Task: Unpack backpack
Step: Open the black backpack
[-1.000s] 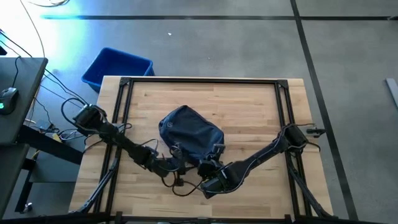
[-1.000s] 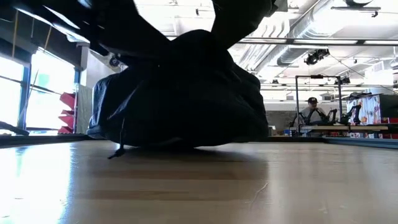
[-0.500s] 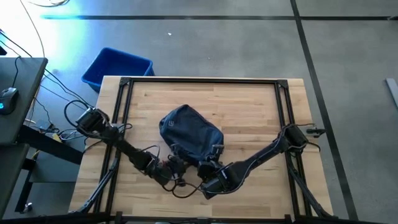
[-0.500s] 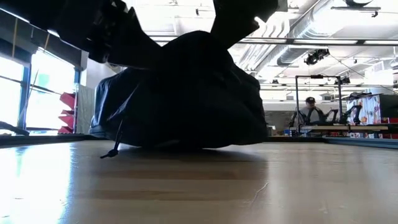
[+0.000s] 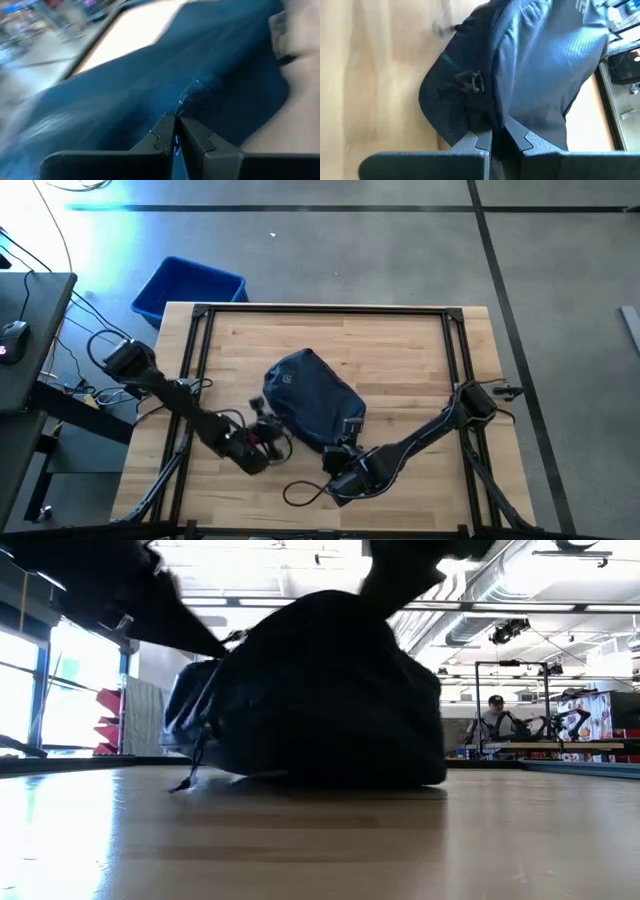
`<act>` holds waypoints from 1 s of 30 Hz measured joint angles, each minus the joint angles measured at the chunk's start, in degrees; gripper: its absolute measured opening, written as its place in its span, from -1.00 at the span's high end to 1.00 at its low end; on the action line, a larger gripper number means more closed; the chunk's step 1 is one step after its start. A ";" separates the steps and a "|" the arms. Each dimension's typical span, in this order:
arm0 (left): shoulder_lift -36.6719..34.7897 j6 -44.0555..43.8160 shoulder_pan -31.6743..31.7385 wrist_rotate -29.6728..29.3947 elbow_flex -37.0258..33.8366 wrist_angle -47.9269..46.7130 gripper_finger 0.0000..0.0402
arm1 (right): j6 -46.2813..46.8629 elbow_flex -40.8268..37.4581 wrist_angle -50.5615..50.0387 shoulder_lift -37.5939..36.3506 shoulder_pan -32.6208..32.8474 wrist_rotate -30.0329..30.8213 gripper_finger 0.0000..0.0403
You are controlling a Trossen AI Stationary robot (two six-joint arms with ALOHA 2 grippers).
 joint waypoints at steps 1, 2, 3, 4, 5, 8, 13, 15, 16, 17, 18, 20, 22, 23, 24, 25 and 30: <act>-1.16 -2.07 0.12 -0.27 -0.06 -3.42 1.00 | 0.02 0.00 -0.71 0.00 0.10 -0.75 1.00; -2.43 -3.94 0.20 -0.23 -0.26 -6.52 1.00 | 0.34 0.00 -1.46 0.00 0.10 -1.40 1.00; -3.73 -5.58 0.24 -0.18 -0.70 -9.29 1.00 | 0.81 0.00 -2.48 -0.01 0.09 -2.06 1.00; -4.91 -6.94 0.22 0.24 -1.13 -11.43 1.00 | 1.00 0.00 -3.79 -0.02 0.08 -2.65 1.00; -5.90 -7.79 0.22 0.97 -1.54 -12.72 1.00 | 0.93 -0.01 -5.34 -0.02 0.08 -3.04 1.00; -7.48 -7.92 -0.09 5.17 -2.98 -13.26 1.00 | 0.82 -2.04 -8.85 0.05 0.04 -3.54 1.00; -6.83 -8.06 -2.60 12.24 -4.24 -7.40 1.00 | 7.36 -9.12 -15.45 0.24 -0.68 -4.90 0.98; -6.06 -7.39 -3.94 14.45 -4.55 -2.80 1.00 | 9.99 -10.92 -19.32 0.30 -0.74 -5.17 0.95; -5.80 -6.58 -4.61 15.01 -4.64 -1.13 1.00 | 11.39 -11.10 -21.69 0.37 -0.81 -5.40 0.93; -5.49 -5.88 -5.17 15.20 -4.62 0.83 1.00 | 12.68 -10.90 -24.20 0.37 -0.84 -5.97 0.90; -5.12 -5.03 -5.77 15.43 -4.62 2.53 1.00 | 13.73 -10.21 -26.85 0.39 -0.84 -6.69 0.86; -4.76 -4.14 -6.44 15.44 -4.62 5.19 1.00 | 15.09 -7.87 -31.13 0.39 -0.88 -7.82 0.76; -4.71 -3.09 -6.67 14.75 -4.62 7.66 1.00 | 14.74 -5.17 -31.20 0.23 -0.90 -8.55 0.64; -4.58 -2.88 -6.57 14.63 -4.61 8.64 1.00 | 13.36 -4.08 -30.91 -0.02 -0.90 -9.33 0.57; -4.46 -2.69 -6.54 14.64 -4.60 9.22 1.00 | 12.08 -2.43 -30.80 -0.13 -0.90 -10.32 0.50; -4.33 -2.72 -6.53 14.69 -4.62 9.59 1.00 | 10.84 -0.66 -30.70 -0.22 -0.88 -11.08 0.42; -2.04 -5.83 -5.98 15.44 -4.60 11.68 1.00 | 7.22 7.62 -31.34 -0.33 -0.17 -11.54 0.06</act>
